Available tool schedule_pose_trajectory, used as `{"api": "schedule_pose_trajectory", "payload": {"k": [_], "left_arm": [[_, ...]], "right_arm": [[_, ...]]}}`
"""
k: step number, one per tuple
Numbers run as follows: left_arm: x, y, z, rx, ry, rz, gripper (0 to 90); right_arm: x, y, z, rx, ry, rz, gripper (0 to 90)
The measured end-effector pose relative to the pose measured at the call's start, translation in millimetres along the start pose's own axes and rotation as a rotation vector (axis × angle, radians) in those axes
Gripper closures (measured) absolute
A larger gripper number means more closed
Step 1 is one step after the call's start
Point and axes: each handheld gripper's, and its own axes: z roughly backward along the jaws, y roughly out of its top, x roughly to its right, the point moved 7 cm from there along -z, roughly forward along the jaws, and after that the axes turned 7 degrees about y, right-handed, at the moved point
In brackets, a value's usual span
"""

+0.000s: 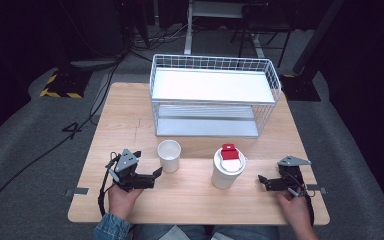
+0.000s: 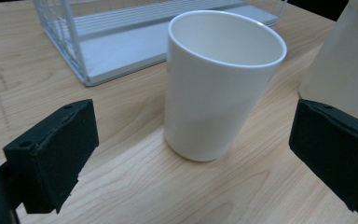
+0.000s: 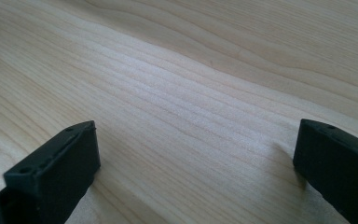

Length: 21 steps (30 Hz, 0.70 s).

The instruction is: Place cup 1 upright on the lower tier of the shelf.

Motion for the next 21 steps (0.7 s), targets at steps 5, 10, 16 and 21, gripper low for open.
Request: {"api": "schedule_pose_trajectory", "payload": {"k": [5, 10, 16, 21], "left_arm": [[4.4, 3.6, -10.6, 0.007, 0.000, -0.010, 0.5], [4.8, 6.2, -19.5, 0.022, -0.012, 0.018, 0.6], [6.6, 8.2, -27.0, 0.035, -0.033, 0.029, 0.7], [9.4, 8.3, -34.8, 0.035, -0.045, 0.022, 1.2]], "right_arm": [[-0.1, 0.0, 0.0, 0.000, -0.002, -0.002, 0.5], [-0.1, 0.0, 0.0, 0.000, -0.003, -0.002, 0.5], [-0.1, 0.0, 0.0, 0.000, -0.003, -0.002, 0.5], [-0.1, 0.0, 0.0, 0.000, -0.003, -0.003, 0.5]]}}
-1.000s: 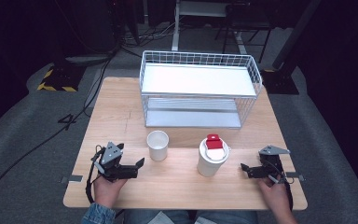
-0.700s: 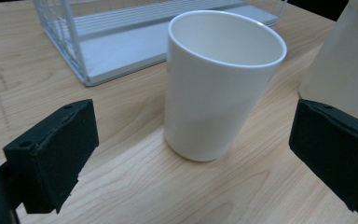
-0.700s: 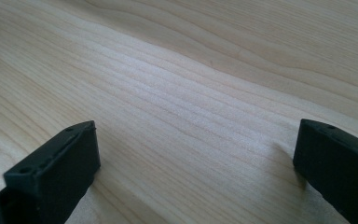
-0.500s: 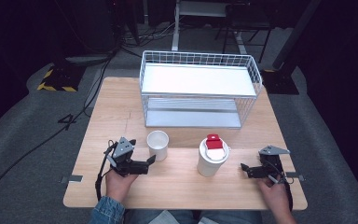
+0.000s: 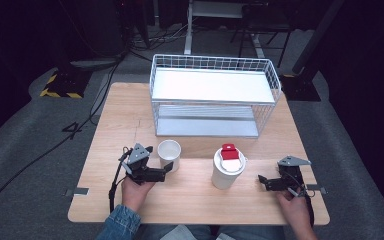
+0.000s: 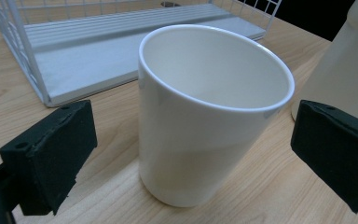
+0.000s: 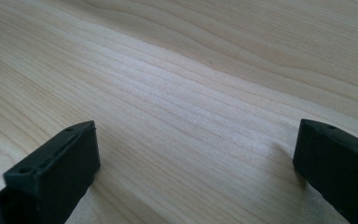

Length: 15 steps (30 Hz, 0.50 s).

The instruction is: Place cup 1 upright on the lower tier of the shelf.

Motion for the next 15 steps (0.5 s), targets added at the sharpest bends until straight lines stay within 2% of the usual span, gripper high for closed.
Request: {"api": "schedule_pose_trajectory", "payload": {"k": [3, 6, 9, 11, 15], "left_arm": [[0.4, -2.2, -5.0, -0.008, -0.016, 0.000, 6.8], [-0.8, -4.8, -10.2, -0.026, -0.025, 0.005, 7.9], [1.1, -6.2, -13.5, -0.034, -0.023, -0.011, 11.3], [2.7, -7.6, -17.0, -0.043, -0.012, -0.037, 12.3], [2.7, -9.2, -20.2, -0.058, -0.008, -0.039, 12.3]], "right_arm": [[0.0, 0.0, 0.0, 0.000, 0.000, 0.000, 0.5], [0.0, 0.0, 0.0, 0.000, 0.000, 0.000, 0.5], [0.0, 0.0, 0.0, 0.000, 0.000, 0.000, 0.6], [0.0, 0.0, 0.0, 0.000, -0.003, -0.002, 0.5], [0.0, 0.0, -0.1, 0.000, -0.003, -0.003, 0.6]]}}
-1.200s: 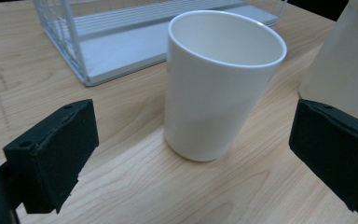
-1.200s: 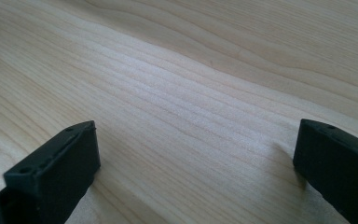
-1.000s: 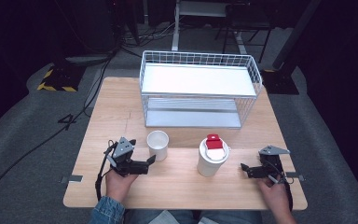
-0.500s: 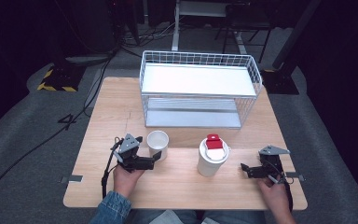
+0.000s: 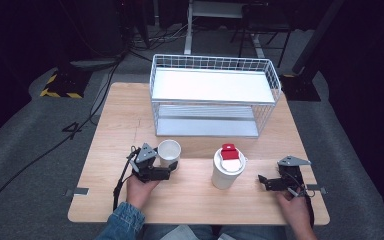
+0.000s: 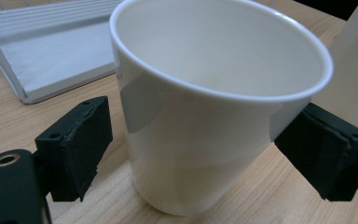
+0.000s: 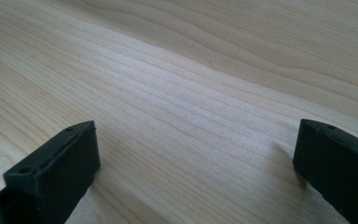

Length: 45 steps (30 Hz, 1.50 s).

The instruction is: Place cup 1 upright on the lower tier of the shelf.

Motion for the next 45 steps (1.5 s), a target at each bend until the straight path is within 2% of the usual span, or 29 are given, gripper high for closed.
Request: {"api": "schedule_pose_trajectory", "payload": {"k": [8, 12, 30, 34, 39, 45], "left_arm": [[0.5, -3.0, -5.4, -0.030, 0.012, -0.024, 15.6], [1.4, -5.0, -6.5, -0.049, 0.020, -0.050, 21.0], [1.4, -3.5, -4.2, -0.051, 0.043, -0.056, 22.4], [5.6, 0.7, 1.2, -0.042, 0.025, -0.019, 22.4], [13.3, 4.7, 7.3, -0.049, 0.023, -0.048, 22.4], [20.2, 12.6, 13.3, -0.070, 0.025, -0.056, 22.4]], "right_arm": [[0.0, 0.0, 0.0, 0.000, 0.000, 0.000, 0.6], [-0.1, -0.1, 0.1, 0.000, -0.002, -0.001, 0.5], [-0.1, 0.0, 0.0, 0.001, -0.001, 0.001, 0.6], [-0.1, 0.0, 0.1, 0.000, -0.002, -0.001, 0.6], [-0.1, 0.0, 0.1, 0.000, -0.001, -0.001, 0.5], [-0.1, 0.0, 0.1, 0.000, -0.002, -0.001, 0.5]]}}
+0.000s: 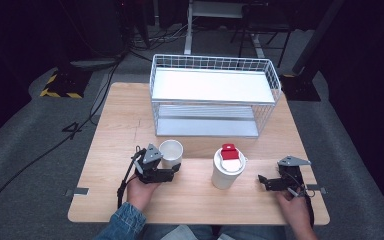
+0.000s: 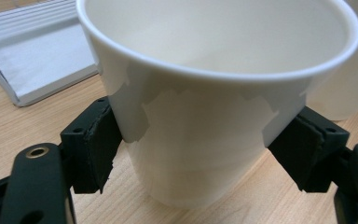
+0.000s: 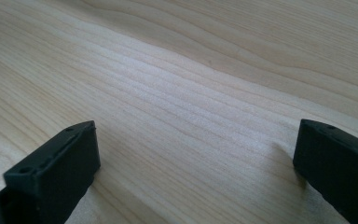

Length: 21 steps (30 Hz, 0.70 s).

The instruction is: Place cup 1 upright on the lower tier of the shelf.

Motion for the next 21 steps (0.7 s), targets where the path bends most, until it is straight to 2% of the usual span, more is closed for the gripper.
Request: {"api": "schedule_pose_trajectory", "payload": {"k": [3, 12, 21], "left_arm": [[0.5, 5.0, 1.9, 0.005, -0.010, 0.011, 22.4], [-2.0, 27.2, 9.3, 0.023, 0.005, -0.006, 22.5], [-3.4, 44.1, 6.0, 0.028, -0.001, -0.003, 22.4]], "right_arm": [[0.0, 0.0, 0.0, 0.000, 0.000, -0.001, 0.5], [-0.3, 0.2, -0.3, 0.001, -0.005, -0.003, 0.6], [-0.5, 0.5, -0.7, 0.002, -0.006, -0.005, 0.6]]}}
